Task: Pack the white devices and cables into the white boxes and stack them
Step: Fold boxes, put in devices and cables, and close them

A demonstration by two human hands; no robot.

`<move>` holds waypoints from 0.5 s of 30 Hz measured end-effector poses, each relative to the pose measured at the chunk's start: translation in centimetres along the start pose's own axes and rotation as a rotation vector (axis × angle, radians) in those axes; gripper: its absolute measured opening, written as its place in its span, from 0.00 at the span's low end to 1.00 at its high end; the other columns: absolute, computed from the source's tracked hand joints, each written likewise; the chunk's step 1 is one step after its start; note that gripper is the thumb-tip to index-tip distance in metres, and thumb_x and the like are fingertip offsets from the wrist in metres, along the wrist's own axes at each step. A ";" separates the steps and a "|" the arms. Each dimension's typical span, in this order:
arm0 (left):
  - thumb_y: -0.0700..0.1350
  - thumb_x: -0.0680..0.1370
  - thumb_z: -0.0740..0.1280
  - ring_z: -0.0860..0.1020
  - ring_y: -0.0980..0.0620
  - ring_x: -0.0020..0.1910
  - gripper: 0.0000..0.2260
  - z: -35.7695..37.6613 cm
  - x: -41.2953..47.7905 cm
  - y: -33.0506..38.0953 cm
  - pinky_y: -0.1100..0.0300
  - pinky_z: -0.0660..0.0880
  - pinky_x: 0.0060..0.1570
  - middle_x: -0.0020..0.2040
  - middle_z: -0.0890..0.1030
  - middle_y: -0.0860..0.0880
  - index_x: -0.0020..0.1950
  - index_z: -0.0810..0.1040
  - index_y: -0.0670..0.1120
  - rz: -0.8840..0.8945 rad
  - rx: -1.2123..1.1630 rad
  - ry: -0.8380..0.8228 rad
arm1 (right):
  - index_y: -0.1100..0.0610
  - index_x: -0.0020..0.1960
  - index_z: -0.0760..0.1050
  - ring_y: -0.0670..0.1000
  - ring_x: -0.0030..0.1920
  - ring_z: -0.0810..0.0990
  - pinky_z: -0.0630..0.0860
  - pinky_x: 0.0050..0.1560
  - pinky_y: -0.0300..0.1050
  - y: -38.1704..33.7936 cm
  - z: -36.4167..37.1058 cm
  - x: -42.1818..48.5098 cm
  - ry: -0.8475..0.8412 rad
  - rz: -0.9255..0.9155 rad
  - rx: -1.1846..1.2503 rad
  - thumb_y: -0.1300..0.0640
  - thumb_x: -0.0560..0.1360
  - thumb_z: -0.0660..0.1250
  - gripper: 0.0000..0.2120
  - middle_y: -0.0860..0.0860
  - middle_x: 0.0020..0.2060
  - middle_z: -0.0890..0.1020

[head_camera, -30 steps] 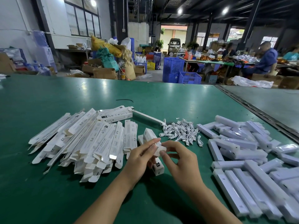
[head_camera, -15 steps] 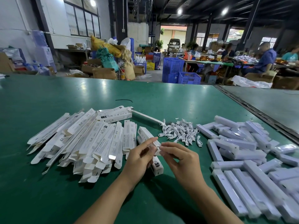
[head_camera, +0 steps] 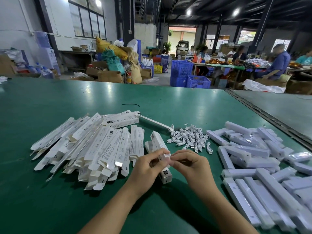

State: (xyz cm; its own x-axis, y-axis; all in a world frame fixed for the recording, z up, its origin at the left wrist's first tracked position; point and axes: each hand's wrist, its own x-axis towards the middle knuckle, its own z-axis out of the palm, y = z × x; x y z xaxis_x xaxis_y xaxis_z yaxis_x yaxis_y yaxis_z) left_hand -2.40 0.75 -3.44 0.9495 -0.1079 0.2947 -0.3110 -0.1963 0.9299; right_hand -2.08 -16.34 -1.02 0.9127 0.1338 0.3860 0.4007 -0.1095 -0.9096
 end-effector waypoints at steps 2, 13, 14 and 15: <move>0.66 0.73 0.66 0.71 0.61 0.33 0.17 0.0 0.0 0.2 0.69 0.69 0.40 0.31 0.72 0.60 0.55 0.81 0.59 0.011 -0.020 -0.018 | 0.56 0.48 0.84 0.47 0.41 0.83 0.79 0.46 0.39 0.0 0.0 0.1 -0.004 0.065 0.100 0.57 0.64 0.77 0.13 0.50 0.39 0.85; 0.66 0.80 0.51 0.71 0.60 0.70 0.18 -0.2 -0.2 1.4 0.59 0.67 0.70 0.67 0.78 0.56 0.59 0.78 0.68 0.045 0.076 -0.215 | 0.48 0.54 0.81 0.44 0.42 0.84 0.78 0.45 0.41 0.5 0.3 0.0 -0.080 0.205 -0.056 0.48 0.72 0.74 0.12 0.45 0.44 0.86; 0.66 0.80 0.52 0.74 0.61 0.67 0.19 -0.2 -0.2 1.2 0.60 0.70 0.68 0.64 0.80 0.56 0.63 0.77 0.66 0.036 0.083 -0.204 | 0.49 0.52 0.82 0.43 0.43 0.84 0.78 0.46 0.39 0.7 0.4 0.1 -0.035 0.230 -0.058 0.50 0.72 0.75 0.10 0.44 0.43 0.86; 0.65 0.80 0.54 0.78 0.61 0.60 0.19 -0.1 -0.1 1.0 0.59 0.74 0.62 0.58 0.83 0.55 0.65 0.76 0.63 0.050 0.136 -0.147 | 0.50 0.50 0.83 0.43 0.43 0.85 0.79 0.47 0.40 0.8 0.3 0.2 0.027 0.261 -0.051 0.51 0.71 0.76 0.08 0.44 0.42 0.86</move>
State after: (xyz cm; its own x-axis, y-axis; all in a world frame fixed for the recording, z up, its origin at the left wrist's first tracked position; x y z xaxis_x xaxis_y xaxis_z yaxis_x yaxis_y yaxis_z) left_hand -2.82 0.68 -2.54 0.9194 -0.2603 0.2949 -0.3698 -0.3163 0.8736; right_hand -1.61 -16.10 -1.72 0.9873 0.0686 0.1435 0.1539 -0.1864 -0.9703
